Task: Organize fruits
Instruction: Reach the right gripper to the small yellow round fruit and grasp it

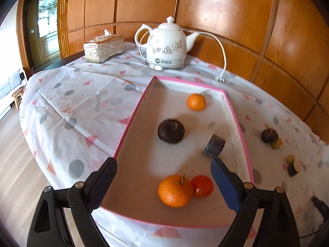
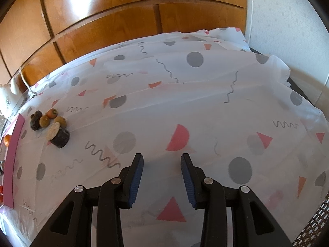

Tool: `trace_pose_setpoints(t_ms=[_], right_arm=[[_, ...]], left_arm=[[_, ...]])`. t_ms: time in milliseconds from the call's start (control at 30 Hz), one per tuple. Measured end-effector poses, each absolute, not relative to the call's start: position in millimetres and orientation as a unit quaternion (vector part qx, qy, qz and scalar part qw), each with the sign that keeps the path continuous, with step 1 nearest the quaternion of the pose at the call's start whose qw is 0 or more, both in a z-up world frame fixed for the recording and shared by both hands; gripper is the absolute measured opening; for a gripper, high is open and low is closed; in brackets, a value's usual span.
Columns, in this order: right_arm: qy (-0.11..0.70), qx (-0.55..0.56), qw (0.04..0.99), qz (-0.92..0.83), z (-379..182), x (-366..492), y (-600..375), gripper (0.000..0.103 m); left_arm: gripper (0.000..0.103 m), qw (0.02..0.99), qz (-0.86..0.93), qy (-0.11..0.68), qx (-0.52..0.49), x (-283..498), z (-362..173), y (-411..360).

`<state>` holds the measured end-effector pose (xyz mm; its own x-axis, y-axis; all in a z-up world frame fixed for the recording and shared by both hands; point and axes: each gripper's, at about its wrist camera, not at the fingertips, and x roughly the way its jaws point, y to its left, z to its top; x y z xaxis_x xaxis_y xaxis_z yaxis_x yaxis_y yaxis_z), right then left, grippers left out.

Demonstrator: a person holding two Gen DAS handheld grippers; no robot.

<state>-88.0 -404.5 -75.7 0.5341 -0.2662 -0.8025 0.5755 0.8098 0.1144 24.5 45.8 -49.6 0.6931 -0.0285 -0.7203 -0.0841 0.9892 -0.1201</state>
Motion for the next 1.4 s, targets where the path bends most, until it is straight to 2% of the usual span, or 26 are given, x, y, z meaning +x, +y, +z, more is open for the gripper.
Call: trace_pose_setpoints(t_ms=[200,467,900,1000,1400], right_arm=[[0.402,0.187,0.862,-0.247,-77.9,-88.5,-398.3,0.038],[0.406,0.182,0.862,-0.245,-77.4,-83.6,-391.9,0.038],[0.429,0.149,0.884,-0.110,-67.5,-28.6,-332.9,0.040],[0.431,0.135,0.888,-0.092,-63.2,-14.9,-321.2,0.045],[0.441,0.092,0.890,-0.068,-56.8,46.2,-302.3,0.045]], left_arm=[[0.094,0.918,0.031,0.387,-0.079,21.6,-48.9,51.2],[0.102,0.916,0.056,0.382,-0.105,16.2,-46.6,67.6],[0.103,0.908,0.059,0.394,-0.125,17.2,-52.2,77.5],[0.103,0.907,0.059,0.397,-0.128,17.2,-53.4,79.1],[0.103,0.904,0.064,0.399,-0.136,18.8,-55.4,85.1]])
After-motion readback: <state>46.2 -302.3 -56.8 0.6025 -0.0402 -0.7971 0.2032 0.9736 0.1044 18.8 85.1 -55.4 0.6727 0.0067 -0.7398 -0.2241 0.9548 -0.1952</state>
